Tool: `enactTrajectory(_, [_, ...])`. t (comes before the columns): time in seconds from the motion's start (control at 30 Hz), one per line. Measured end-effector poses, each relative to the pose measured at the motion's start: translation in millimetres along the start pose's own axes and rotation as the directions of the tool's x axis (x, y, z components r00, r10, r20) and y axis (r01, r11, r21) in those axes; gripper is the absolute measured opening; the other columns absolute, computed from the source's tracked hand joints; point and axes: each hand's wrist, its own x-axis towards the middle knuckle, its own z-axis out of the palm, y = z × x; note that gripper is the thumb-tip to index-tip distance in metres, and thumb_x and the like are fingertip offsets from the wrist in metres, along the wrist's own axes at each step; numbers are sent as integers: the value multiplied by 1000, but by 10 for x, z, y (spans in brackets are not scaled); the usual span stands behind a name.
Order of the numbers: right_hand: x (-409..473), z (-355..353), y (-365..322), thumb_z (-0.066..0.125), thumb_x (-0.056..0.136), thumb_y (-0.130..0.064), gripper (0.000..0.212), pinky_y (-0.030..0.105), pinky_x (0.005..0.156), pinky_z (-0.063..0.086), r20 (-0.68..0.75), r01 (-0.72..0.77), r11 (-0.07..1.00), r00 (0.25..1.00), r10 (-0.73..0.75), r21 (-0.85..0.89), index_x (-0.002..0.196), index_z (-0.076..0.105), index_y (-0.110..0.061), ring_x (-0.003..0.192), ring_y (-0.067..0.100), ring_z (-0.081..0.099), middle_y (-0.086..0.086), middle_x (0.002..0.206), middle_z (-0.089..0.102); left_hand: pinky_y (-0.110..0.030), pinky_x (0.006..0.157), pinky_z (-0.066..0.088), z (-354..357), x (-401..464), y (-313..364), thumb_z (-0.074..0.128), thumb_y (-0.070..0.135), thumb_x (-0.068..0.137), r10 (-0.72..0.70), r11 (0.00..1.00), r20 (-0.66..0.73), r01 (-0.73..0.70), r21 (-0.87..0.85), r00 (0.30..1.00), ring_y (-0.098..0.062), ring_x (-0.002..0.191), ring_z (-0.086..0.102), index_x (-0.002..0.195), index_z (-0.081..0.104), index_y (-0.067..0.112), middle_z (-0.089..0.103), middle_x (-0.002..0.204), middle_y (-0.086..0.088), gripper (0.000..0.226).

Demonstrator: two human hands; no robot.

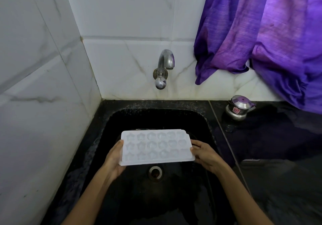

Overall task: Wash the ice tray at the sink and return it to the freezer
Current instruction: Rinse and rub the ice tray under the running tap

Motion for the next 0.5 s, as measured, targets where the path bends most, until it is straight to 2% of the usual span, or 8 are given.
enactTrajectory(0.13, [-10,43,337,44,96,0,37,36,81,55,-11,-68,998,998,68,10,132,49,-8,107,26,61,10,121,62,-42,68,52,-124,-64,-119,33,26,102,-120,989,-1,119,82,993,-30,84,67,98,61,11,71,92,-14,32])
enactTrajectory(0.3, [-42,121,714,43,94,3,39,31,73,56,-54,-142,989,988,144,32,130,52,-8,104,26,63,12,120,63,-31,51,58,-171,-169,-294,38,16,99,-186,954,89,158,255,978,-21,62,72,91,64,9,74,72,-7,28])
enactTrajectory(0.37, [-79,142,842,42,92,6,40,32,74,56,-64,-163,986,984,166,42,128,52,-6,102,26,64,12,119,63,-30,51,57,-219,-165,-363,38,14,99,-205,940,110,164,300,973,-20,62,72,92,64,10,75,74,-7,28])
enactTrajectory(0.47, [-135,159,991,38,92,10,40,32,71,55,-76,-185,980,979,190,68,126,53,-3,95,24,63,12,113,62,-35,58,57,-342,-89,-485,39,13,98,-206,927,94,164,337,974,-25,77,73,107,63,10,74,97,-12,26])
enactTrajectory(0.5, [-147,162,1035,38,92,11,40,32,71,55,-83,-191,979,977,196,74,127,52,-2,95,25,62,13,112,61,-36,60,57,-373,-84,-519,41,12,97,-215,919,93,169,356,972,-26,79,72,109,63,10,73,98,-12,25])
